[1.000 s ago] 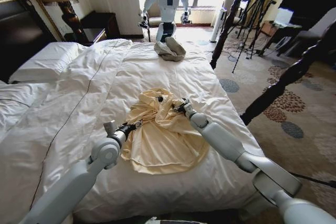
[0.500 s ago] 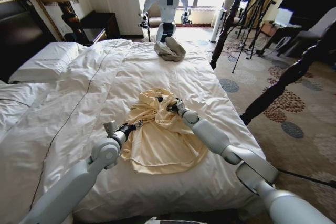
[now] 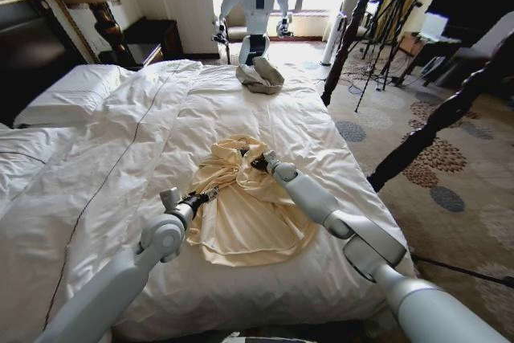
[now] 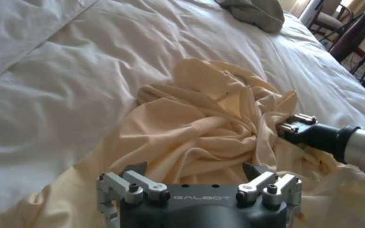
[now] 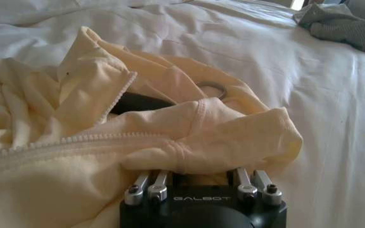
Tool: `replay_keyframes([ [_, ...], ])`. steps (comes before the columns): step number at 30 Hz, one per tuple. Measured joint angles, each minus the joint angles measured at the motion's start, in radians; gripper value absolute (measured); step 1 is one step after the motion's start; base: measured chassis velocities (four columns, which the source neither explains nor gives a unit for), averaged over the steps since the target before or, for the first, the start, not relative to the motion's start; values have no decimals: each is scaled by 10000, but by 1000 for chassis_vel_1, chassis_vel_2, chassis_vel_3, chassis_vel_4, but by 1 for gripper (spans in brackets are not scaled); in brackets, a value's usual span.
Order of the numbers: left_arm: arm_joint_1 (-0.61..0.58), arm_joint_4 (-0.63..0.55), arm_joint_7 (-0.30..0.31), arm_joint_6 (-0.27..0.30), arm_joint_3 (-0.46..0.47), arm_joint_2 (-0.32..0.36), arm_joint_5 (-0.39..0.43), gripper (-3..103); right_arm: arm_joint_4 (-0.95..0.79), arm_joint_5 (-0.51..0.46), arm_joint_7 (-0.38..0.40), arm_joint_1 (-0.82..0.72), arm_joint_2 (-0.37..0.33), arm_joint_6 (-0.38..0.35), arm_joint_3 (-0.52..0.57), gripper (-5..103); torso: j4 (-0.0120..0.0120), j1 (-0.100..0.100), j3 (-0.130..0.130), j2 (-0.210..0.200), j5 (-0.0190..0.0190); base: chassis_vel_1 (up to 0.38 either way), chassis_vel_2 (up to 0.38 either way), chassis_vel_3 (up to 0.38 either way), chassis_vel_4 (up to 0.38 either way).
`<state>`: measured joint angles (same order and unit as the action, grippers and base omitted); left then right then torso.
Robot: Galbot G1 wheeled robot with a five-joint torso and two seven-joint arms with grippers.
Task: Pick up the clothes from the bed and hang them on the clothes hanger.
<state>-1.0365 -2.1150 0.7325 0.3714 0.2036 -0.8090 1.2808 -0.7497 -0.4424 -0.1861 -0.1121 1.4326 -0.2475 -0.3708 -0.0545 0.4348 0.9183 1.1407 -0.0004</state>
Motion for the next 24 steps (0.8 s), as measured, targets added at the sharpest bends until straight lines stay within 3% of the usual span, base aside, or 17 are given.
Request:
replay_keyframes([
  [1, -38, 0, 6, -7, 15, 0, 0, 100, 38, -3, -1, 0, 11, -23, 20, 33, 0, -1, 0, 0, 0, 0, 0, 0, 0],
  [3, -65, 0, 9, -10, 29, -3, -1, 100, 49, 0, 23, -3, 14, 7, 39, 33, 1, -1, 0, 0, 0, 0, 0, 0, 0],
  [6, -195, -18, 14, -25, 89, -6, -22, 100, -197, 208, 210, -100, -138, 153, 53, 23, 6, 0, 2, 0, 1, 0, 0, 0, 0],
  [14, -181, -28, 14, -43, 105, -35, -39, 100, -1322, 751, 685, -239, -931, 27, -110, 22, 2, 1, 4, -1, 3, 0, 0, 0, 0],
  [24, -366, -140, 41, -58, 232, 21, -33, 100, -1777, 686, -401, -353, -1408, -37, -369, 22, 0, 1, 3, -1, 0, 0, 0, 0, 0],
])
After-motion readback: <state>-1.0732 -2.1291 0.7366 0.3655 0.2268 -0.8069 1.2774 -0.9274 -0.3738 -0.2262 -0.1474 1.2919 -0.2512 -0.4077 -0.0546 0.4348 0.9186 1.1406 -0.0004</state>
